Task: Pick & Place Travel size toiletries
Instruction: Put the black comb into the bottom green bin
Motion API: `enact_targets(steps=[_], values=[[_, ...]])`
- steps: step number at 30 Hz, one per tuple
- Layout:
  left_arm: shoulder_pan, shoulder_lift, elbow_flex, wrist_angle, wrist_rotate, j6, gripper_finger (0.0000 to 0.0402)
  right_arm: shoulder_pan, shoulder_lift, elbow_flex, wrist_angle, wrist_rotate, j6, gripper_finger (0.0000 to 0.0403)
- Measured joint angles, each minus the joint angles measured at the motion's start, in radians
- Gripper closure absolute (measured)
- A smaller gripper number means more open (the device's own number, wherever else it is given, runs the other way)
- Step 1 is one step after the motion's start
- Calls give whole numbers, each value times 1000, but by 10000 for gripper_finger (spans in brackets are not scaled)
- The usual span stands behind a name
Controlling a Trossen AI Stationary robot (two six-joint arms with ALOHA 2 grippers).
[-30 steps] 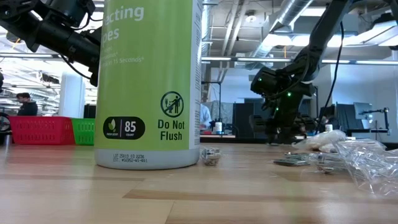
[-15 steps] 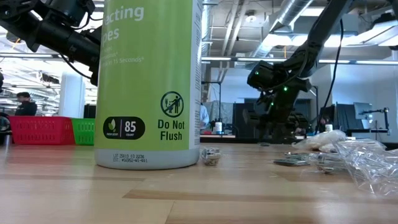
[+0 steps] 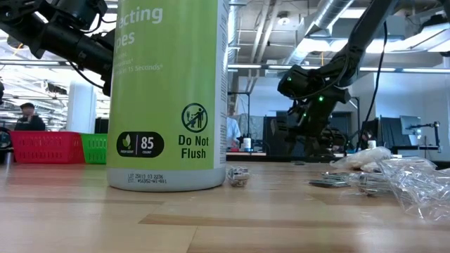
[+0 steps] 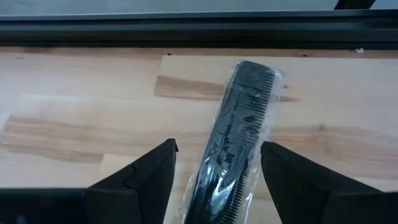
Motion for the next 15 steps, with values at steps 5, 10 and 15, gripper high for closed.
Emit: enact_targets(steps=[5, 10, 15], values=[[0, 0, 0, 0, 0, 0, 192, 3, 0, 0, -1, 0, 7, 177], [0, 0, 0, 1, 0, 0, 192, 15, 0, 0, -36, 4, 49, 177], [0, 0, 0, 1, 0, 0, 192, 32, 0, 0, -54, 7, 72, 177]])
